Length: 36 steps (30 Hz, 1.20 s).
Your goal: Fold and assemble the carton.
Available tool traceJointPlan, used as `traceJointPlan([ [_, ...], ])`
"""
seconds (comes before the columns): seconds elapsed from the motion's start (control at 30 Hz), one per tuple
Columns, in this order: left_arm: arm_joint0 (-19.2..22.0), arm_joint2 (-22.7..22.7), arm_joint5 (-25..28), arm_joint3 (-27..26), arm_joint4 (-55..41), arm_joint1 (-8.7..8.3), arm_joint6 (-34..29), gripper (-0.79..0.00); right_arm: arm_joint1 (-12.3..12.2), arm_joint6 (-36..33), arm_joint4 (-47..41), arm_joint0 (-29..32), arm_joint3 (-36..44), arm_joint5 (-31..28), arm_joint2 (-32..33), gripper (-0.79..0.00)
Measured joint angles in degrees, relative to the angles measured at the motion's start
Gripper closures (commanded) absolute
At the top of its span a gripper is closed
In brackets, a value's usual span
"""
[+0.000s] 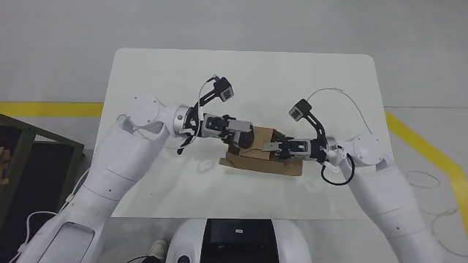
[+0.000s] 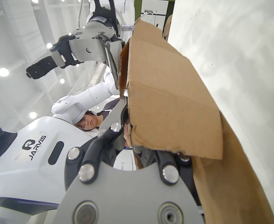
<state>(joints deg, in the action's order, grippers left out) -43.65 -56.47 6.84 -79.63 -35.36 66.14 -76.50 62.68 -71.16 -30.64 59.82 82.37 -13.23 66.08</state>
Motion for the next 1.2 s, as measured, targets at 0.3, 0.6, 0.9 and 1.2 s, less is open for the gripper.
traceJointPlan([
  [0.3, -0.49, -0.64, -0.48, 0.06, 0.38, -0.18, -0.3, -0.785, -0.06, -0.06, -1.64, 0.69, 0.81, 0.58, 0.15, 0.0],
  [0.6, -1.56, -4.24, 0.91, 0.31, -3.13, -0.48, 2.95, -0.785, -0.23, -0.22, -1.46, 0.46, -0.18, 0.67, 0.73, 0.0],
  [0.9, -4.38, -7.47, -0.14, 0.1, -1.78, -1.4, 4.27, -0.785, -0.6, -1.67, -1.87, 0.3, -0.92, 0.73, 2.03, 0.0],
  [1.2, -6.21, -7.6, -1.21, -0.28, 0.44, -1.75, 4.81, -0.785, -0.69, -2.69, -3.24, 0.48, 0.67, 1.24, 2.14, 0.0],
])
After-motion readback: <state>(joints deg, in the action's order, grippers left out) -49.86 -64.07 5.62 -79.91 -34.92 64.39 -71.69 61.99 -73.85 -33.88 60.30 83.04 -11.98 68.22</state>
